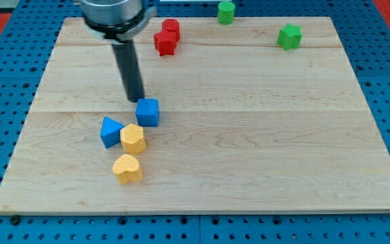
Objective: Point at the red star
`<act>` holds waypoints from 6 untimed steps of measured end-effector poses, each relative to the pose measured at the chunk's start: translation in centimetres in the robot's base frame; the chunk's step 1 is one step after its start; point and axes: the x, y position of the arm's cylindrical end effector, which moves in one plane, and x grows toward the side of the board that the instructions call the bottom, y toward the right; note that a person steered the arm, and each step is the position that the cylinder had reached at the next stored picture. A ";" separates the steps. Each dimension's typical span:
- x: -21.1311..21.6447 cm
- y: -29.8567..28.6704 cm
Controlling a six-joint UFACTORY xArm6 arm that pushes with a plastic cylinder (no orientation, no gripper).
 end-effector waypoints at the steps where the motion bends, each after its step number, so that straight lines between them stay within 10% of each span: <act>1: 4.1 1.8; 3: 5.4 1.2; 6: -12.9 -3.8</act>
